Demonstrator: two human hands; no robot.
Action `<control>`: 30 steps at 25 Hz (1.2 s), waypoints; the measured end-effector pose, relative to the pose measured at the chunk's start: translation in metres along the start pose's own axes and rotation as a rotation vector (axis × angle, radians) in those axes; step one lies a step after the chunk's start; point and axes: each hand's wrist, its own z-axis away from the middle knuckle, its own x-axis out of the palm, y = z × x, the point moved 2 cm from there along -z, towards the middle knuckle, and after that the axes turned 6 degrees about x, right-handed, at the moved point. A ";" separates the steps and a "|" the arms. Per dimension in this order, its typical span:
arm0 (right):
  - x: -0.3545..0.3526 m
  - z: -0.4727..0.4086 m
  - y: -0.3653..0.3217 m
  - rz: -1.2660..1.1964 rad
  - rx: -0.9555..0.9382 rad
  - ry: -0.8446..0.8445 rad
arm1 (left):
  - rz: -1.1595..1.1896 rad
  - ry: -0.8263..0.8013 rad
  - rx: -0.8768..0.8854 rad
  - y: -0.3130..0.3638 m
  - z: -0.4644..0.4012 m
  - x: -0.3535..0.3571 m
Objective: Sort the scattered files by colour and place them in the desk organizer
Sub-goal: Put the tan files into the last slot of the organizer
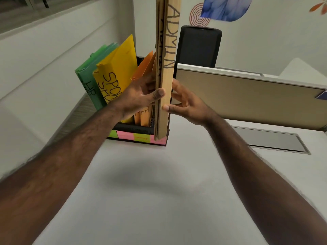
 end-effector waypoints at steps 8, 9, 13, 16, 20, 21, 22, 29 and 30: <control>-0.017 -0.044 0.016 0.021 0.025 0.058 | -0.055 -0.056 0.078 -0.033 -0.044 -0.013; -0.017 -0.046 0.018 0.021 0.026 0.063 | -0.062 -0.052 0.080 -0.039 -0.044 -0.010; -0.010 -0.046 0.034 0.022 0.036 0.082 | -0.036 -0.060 0.050 -0.065 -0.038 0.002; -0.002 -0.043 0.045 0.047 0.076 0.096 | -0.014 -0.054 0.025 -0.080 -0.032 0.008; 0.003 -0.041 0.046 0.055 0.073 0.101 | 0.008 -0.042 0.028 -0.089 -0.028 0.009; 0.003 -0.042 0.044 0.060 0.069 0.101 | 0.009 -0.037 0.032 -0.089 -0.029 0.009; 0.001 -0.043 0.042 0.066 0.065 0.102 | 0.005 -0.031 0.036 -0.089 -0.030 0.008; -0.004 -0.041 0.044 0.087 0.038 0.140 | -0.050 -0.018 0.094 -0.086 -0.036 0.008; -0.005 -0.040 0.044 0.087 0.034 0.144 | -0.062 -0.022 0.097 -0.086 -0.038 0.008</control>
